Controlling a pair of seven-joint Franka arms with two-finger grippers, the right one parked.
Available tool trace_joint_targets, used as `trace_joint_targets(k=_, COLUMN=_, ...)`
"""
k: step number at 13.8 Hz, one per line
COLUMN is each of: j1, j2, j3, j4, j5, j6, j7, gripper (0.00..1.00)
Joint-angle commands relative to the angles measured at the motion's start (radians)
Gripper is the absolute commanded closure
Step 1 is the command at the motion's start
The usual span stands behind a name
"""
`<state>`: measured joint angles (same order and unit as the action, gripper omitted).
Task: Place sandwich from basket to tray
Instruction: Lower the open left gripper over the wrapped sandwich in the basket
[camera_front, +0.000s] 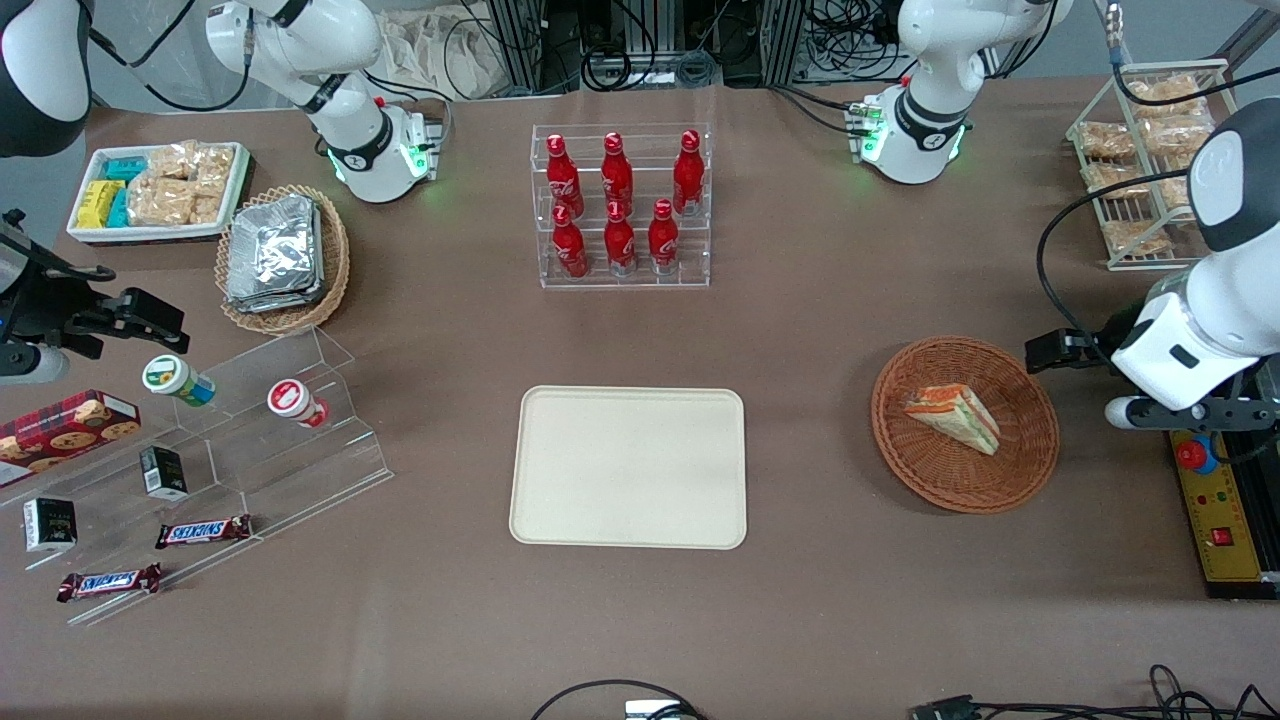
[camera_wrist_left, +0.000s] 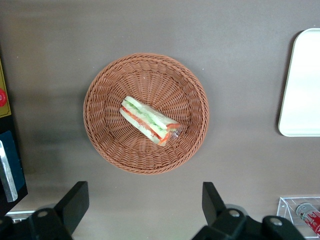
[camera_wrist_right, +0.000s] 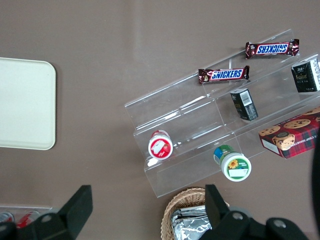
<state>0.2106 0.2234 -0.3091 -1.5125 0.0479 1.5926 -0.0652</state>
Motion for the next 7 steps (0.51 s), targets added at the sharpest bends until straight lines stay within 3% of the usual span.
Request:
trace_joint_targets(k=1, j1=-0.007, j2=0.022, j3=-0.001, j4=0.029, j5=-0.008, j6=-0.026, j7=0.001, gripper=0.0)
trace_joint_targets(k=7, j1=-0.004, j2=0.059, j3=0.004, j4=-0.006, j5=0.012, j6=-0.031, j7=-0.131, gripper=0.0)
